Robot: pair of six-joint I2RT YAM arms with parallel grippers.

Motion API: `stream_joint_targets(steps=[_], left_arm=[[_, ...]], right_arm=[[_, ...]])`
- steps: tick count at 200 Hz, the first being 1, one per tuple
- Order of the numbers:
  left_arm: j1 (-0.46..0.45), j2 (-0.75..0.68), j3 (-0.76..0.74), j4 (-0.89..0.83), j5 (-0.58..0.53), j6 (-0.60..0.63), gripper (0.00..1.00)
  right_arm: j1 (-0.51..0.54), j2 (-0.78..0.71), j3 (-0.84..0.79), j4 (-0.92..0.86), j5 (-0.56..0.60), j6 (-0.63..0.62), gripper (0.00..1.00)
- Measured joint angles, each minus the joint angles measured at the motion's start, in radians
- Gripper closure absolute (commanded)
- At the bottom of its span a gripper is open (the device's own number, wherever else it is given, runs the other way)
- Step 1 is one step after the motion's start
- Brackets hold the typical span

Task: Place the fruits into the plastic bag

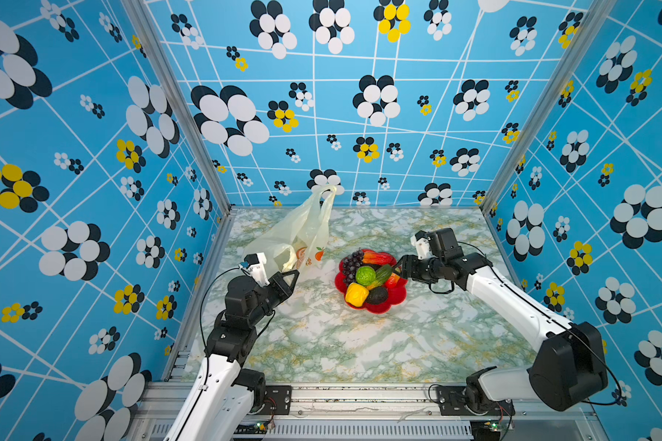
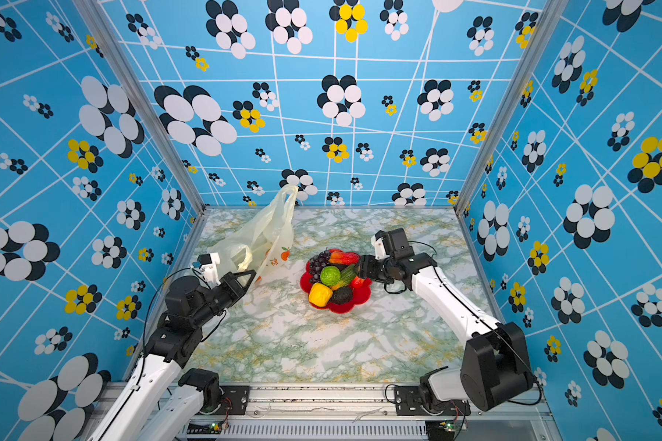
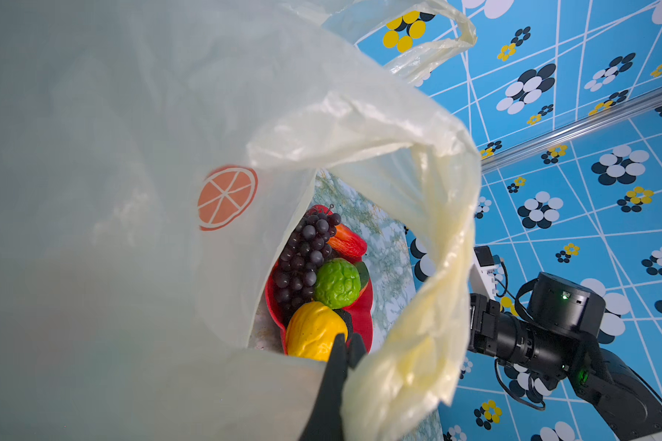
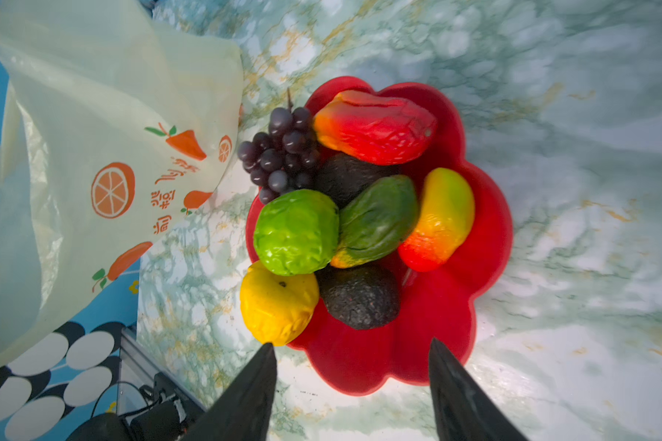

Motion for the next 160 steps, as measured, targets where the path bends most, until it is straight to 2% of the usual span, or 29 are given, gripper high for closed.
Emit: stream_joint_targets(steps=[14,46,69,160], left_arm=[[0.000,-0.007,0.000,-0.001,0.000,0.000,1.00],[0.000,-0.047,0.000,-0.009,0.000,0.001,1.00],[0.000,-0.066,0.000,-0.025,0.000,0.004,1.00],[0.000,-0.105,0.000,-0.079,-0.005,0.028,1.00]], right_arm=[[0.044,0.040,0.041,-0.018,0.004,-0.020,0.33],[0.112,0.138,0.129,-0.074,0.024,-0.058,0.21],[0.146,0.220,0.215,-0.115,0.043,-0.079,0.18],[0.206,0.389,0.385,-0.233,0.145,-0.099,0.01]])
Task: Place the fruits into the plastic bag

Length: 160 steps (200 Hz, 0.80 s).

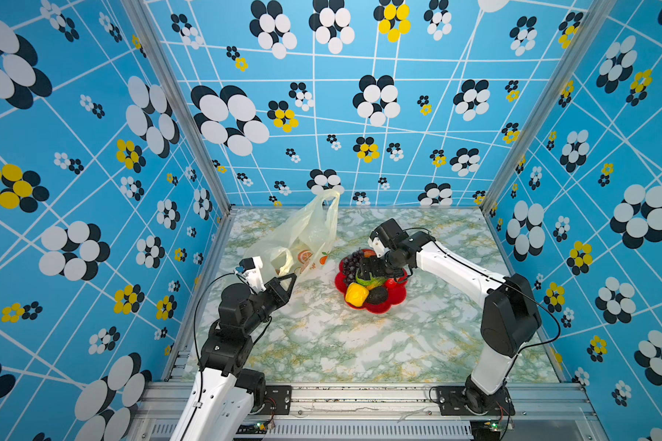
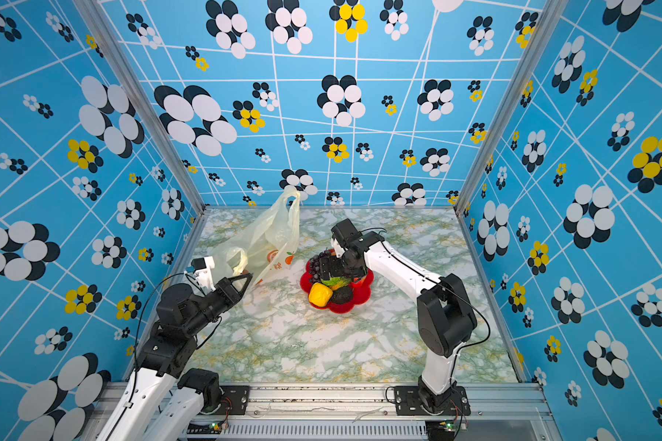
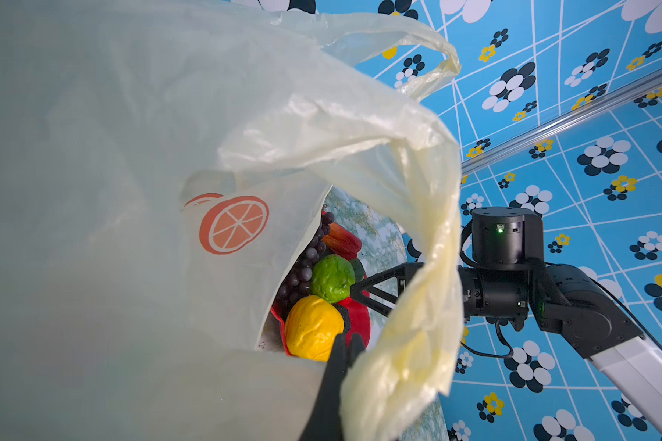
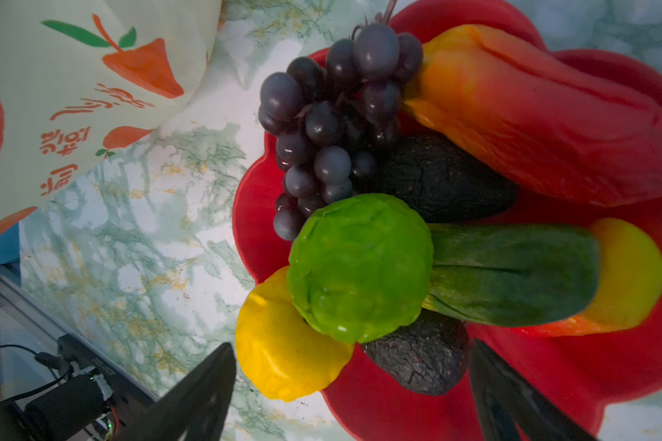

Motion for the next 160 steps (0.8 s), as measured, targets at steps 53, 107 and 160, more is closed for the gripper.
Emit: stream_joint_targets(steps=[53,107,160], left_arm=[[0.000,-0.017,0.000,-0.024,-0.004,0.010,1.00],[0.002,-0.026,-0.005,-0.036,-0.006,0.023,1.00],[0.008,-0.032,-0.008,-0.044,-0.006,0.026,1.00]], right_arm=[[0.027,0.058,0.048,-0.036,0.054,-0.010,0.01],[0.033,0.120,0.109,-0.059,0.087,-0.010,0.00],[0.041,0.163,0.172,-0.060,0.091,-0.006,0.12]])
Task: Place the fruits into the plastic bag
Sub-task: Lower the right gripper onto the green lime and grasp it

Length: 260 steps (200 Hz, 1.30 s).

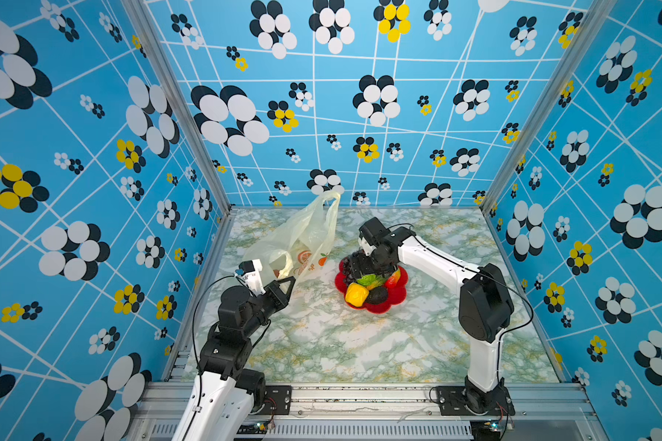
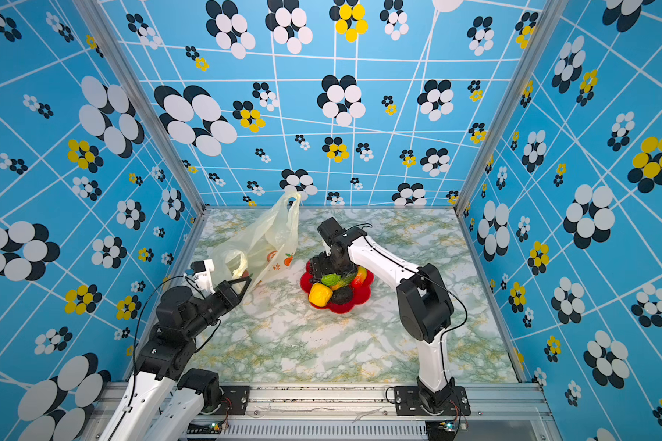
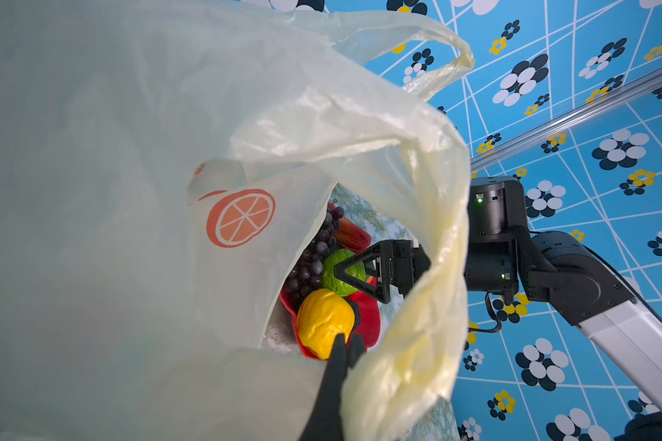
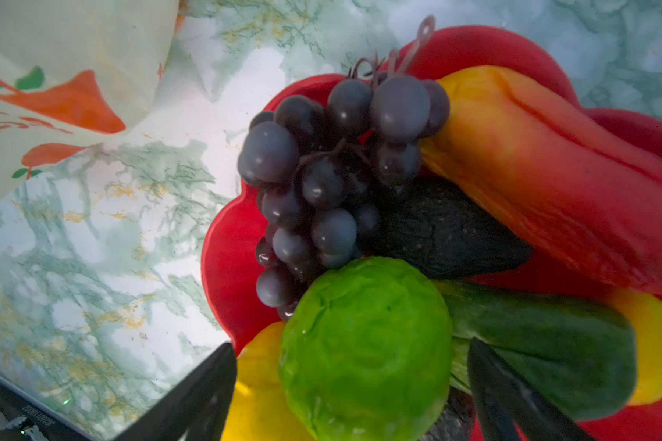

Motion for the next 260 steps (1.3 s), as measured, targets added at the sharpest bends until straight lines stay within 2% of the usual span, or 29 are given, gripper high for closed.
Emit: stream_joint_targets(steps=[56,83,115,190,260], left_arm=[[0.006,-0.002,-0.003,0.000,0.000,0.003,1.00],[0.006,-0.002,-0.003,0.000,0.000,0.003,1.00],[0.006,-0.002,-0.003,0.000,0.000,0.003,1.00],[0.006,-0.014,-0.003,-0.015,0.000,0.002,1.00],[0.006,-0.014,-0.003,-0.018,0.000,0.002,1.00]], right_arm=[[0.002,0.003,0.000,-0.018,0.016,0.001,0.40],[0.002,0.003,0.000,-0.018,0.029,0.004,0.42],[0.002,0.000,-0.003,-0.015,0.038,0.005,0.51],[-0.001,-0.063,-0.054,0.025,0.047,0.035,0.55],[-0.058,-0.136,-0.179,0.117,-0.042,0.095,0.60]])
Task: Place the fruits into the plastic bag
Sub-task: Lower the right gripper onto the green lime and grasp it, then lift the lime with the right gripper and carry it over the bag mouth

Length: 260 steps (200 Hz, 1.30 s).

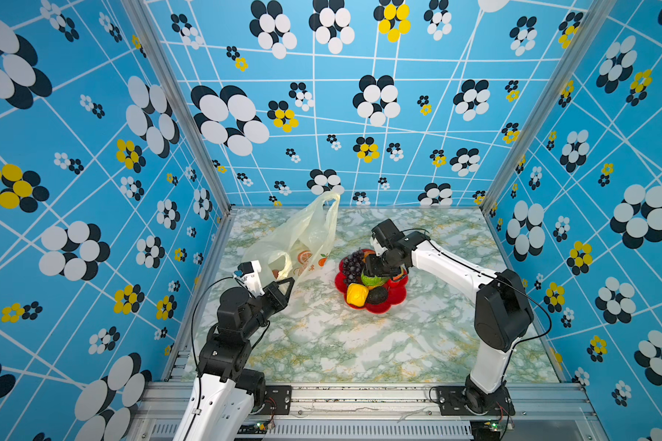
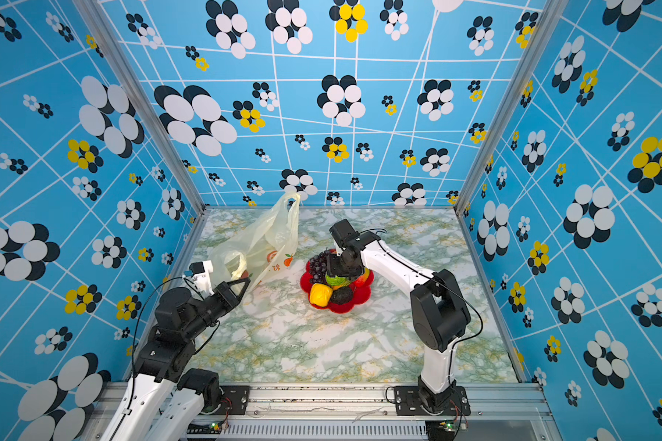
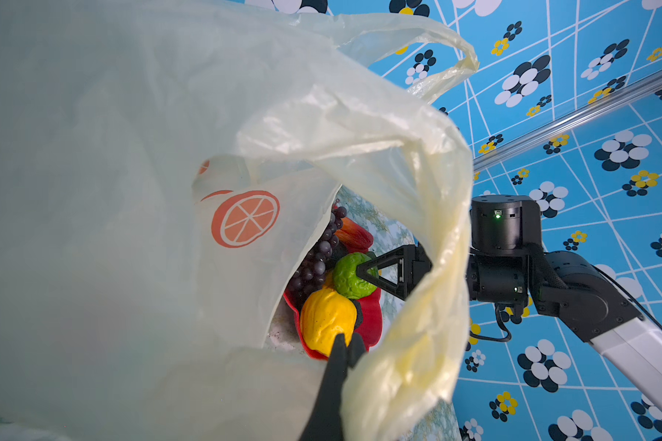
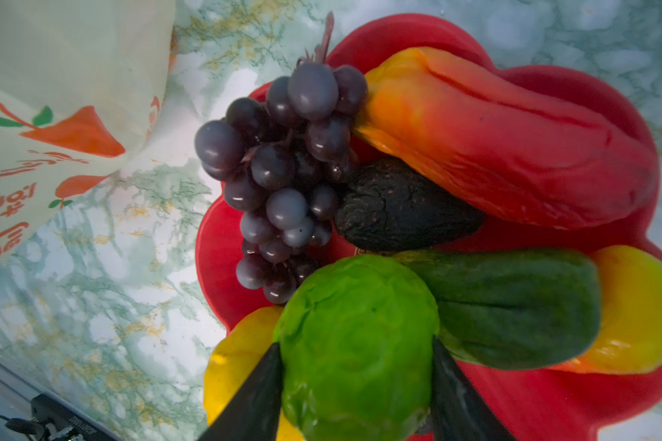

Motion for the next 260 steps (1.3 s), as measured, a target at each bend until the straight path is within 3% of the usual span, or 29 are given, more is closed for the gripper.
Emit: stream_joint_targets(steps=[85,260], left_arm=[[0.000,0.007,0.000,0.006,0.000,-0.010,1.00],[0.000,0.016,0.000,0.019,0.003,-0.014,1.00]], right_arm=[[-0.028,-0.047,-0.063,0.063,-0.072,0.038,0.61],[-0.059,-0.154,-0.092,0.105,-0.092,0.061,0.62]])
